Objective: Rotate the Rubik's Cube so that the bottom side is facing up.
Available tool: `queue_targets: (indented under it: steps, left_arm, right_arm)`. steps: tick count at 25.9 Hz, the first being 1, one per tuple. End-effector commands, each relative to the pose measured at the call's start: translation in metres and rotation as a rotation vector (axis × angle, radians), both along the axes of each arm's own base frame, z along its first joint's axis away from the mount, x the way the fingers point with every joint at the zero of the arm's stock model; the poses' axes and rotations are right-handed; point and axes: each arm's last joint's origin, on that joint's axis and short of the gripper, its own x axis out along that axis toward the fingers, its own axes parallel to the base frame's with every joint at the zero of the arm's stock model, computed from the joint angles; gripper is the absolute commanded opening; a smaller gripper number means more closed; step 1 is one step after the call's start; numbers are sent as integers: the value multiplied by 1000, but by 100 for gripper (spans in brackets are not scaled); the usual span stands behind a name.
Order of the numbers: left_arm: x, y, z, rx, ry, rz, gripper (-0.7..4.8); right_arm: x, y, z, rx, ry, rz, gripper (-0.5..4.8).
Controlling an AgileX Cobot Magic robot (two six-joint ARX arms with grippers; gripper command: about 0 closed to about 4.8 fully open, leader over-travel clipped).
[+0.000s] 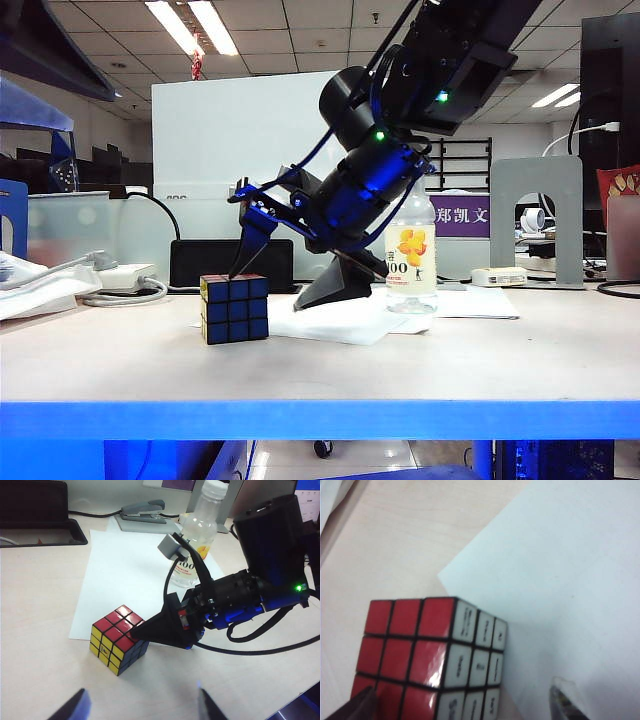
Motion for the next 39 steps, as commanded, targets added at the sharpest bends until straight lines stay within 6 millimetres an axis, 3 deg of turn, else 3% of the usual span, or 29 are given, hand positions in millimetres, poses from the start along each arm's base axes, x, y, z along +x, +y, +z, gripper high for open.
queue_targets:
  steps: [1, 8, 13, 19, 23, 29, 39]
  left_arm:
    - [0, 0, 3, 2, -15, -1, 287]
    - [0, 1, 0, 16, 11, 14, 287]
    - [-1, 1, -1, 21, 21, 20, 287]
    - [-1, 1, -2, 24, 28, 20, 287]
    - [-1, 1, -2, 25, 27, 19, 287]
    - [-1, 1, -2, 31, 23, 17, 287]
    - [-1, 1, -2, 33, 26, 18, 287]
  right_arm:
    - [-1, 7, 3, 18, -44, 8, 436]
    - [-22, 42, 9, -15, -166, 49, 469]
    - [-26, 47, 9, -105, -248, 25, 473]
    - [-25, 51, -8, -137, -229, 19, 479]
    - [-34, 69, 0, -115, -290, 23, 479]
    - [-40, 79, 4, -137, -363, -40, 479]
    - [-35, 87, -13, -152, -351, -37, 479]
